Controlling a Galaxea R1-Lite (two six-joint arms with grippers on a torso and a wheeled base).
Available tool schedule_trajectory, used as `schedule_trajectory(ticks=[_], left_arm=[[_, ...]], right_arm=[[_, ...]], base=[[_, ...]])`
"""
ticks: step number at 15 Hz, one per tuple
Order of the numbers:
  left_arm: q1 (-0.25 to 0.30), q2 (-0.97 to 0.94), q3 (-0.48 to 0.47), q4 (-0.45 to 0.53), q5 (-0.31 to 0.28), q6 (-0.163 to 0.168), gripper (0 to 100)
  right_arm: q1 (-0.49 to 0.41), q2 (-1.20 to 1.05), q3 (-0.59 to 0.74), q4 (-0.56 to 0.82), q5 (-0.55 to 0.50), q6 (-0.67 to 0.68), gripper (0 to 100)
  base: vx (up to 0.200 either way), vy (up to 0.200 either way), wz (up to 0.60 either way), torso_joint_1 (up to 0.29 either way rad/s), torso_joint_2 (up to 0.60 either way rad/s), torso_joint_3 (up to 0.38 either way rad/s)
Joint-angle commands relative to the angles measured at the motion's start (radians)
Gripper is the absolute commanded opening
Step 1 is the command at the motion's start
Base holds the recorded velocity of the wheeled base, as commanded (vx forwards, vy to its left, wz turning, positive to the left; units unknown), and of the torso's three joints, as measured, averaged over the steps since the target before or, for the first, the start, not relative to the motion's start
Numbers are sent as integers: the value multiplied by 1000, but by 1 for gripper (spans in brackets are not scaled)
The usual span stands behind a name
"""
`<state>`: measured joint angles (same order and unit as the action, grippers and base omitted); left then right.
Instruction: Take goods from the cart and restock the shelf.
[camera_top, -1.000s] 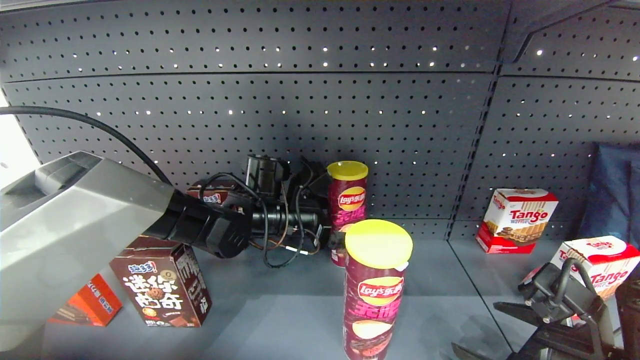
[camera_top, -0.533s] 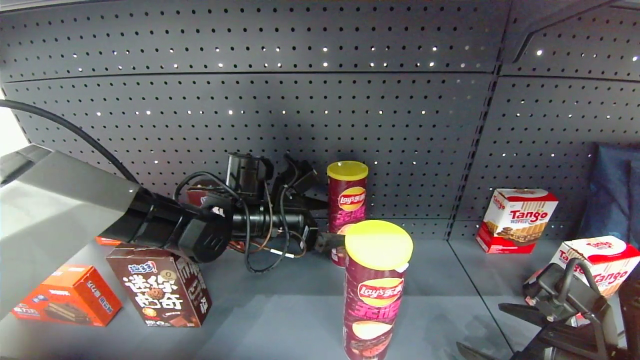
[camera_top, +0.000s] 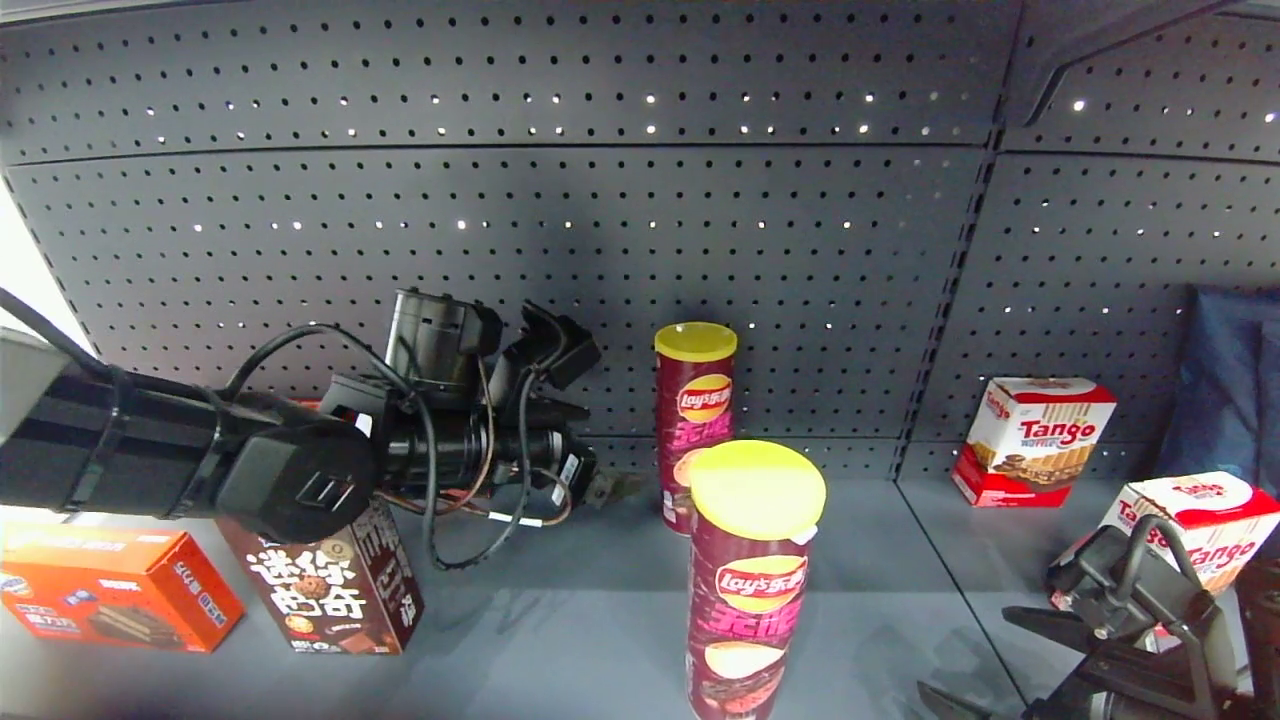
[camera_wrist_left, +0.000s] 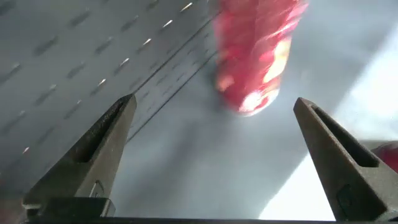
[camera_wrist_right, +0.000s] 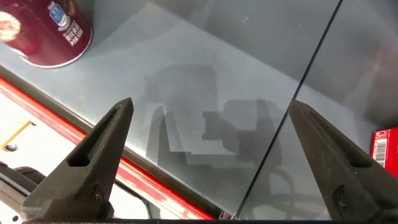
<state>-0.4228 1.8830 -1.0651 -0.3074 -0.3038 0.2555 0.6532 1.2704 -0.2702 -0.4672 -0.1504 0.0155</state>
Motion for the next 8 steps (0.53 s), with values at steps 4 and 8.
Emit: schedule_trajectory(ticks=[4,8], left_arm=[[-44,-53,1,18,134,1,100],[-70,-53,-29,88,298,24,100]], right_arm=[[-1,12,-1,-1,14,0,100],[-1,12,-1,-1,14,0,100]], base=[[0,0,0,0,0,0],[0,0,0,0,0,0]])
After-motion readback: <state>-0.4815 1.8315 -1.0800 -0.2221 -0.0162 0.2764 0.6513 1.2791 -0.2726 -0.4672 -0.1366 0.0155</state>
